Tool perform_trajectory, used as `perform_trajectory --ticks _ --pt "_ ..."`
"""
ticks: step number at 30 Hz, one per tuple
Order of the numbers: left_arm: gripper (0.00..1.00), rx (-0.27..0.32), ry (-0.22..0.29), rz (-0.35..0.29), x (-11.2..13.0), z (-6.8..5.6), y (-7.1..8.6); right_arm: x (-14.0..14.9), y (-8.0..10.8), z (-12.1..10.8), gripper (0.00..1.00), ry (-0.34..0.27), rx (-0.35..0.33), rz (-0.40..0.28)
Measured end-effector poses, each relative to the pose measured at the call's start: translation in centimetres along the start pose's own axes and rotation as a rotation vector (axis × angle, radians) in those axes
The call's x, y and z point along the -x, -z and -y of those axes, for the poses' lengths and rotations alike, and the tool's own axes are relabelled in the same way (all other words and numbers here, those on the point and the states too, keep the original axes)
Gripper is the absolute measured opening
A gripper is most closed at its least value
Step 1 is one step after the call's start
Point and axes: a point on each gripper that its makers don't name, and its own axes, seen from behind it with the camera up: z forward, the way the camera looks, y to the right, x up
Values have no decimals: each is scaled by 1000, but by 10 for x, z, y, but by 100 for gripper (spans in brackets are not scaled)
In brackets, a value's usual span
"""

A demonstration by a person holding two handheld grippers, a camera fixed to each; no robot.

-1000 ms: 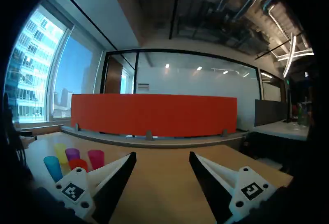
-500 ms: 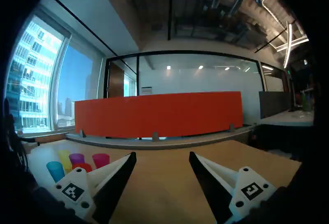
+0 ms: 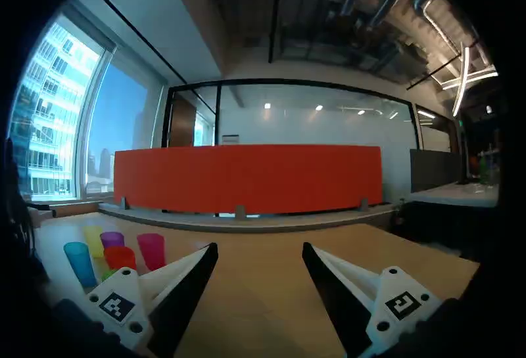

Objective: Pour water

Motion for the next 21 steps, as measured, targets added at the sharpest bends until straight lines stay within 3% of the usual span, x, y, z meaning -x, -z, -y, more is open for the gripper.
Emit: perform_trajectory --ticks 21 --pt "89 0 0 0 0 1 -1 22 -6 1 99 9 5 61"
